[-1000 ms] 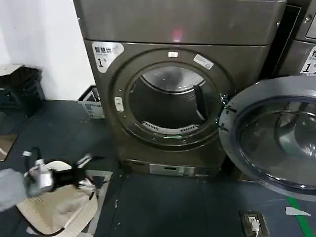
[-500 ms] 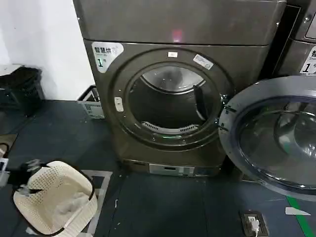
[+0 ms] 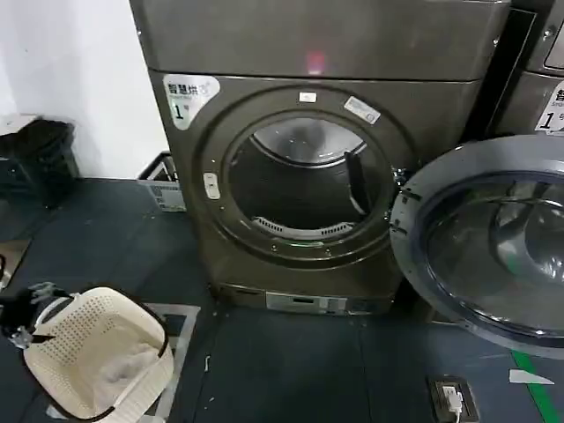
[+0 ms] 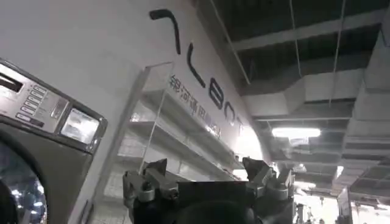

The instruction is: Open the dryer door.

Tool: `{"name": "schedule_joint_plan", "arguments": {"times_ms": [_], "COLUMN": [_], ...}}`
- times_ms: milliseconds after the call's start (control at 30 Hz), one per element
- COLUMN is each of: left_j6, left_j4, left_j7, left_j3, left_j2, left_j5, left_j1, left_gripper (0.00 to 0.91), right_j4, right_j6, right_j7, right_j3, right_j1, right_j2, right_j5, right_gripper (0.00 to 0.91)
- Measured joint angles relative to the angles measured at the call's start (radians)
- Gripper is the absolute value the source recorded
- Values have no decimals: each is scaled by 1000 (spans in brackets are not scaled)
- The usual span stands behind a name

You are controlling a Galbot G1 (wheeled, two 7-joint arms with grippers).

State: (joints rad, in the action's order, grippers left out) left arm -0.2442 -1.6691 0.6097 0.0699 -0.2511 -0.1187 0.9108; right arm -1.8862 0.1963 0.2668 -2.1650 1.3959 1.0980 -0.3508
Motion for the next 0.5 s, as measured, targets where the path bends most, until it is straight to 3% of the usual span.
{"name": "schedule_joint_plan", "arguments": {"times_ms": [500], "left_j6": [0], "left_j4": [12], "left_j7": [37], "left_j3": [1], "left_j2": [19], "left_j5": [87], "left_j1": [-16], "left_gripper": [907], "right_j4": [9], "right_j6": [11], "right_j7": [-3], "right_j3": [-5], "right_j1": [-2], "right_j2": [-1], "right_j5": [-3], "right_gripper": [907]}}
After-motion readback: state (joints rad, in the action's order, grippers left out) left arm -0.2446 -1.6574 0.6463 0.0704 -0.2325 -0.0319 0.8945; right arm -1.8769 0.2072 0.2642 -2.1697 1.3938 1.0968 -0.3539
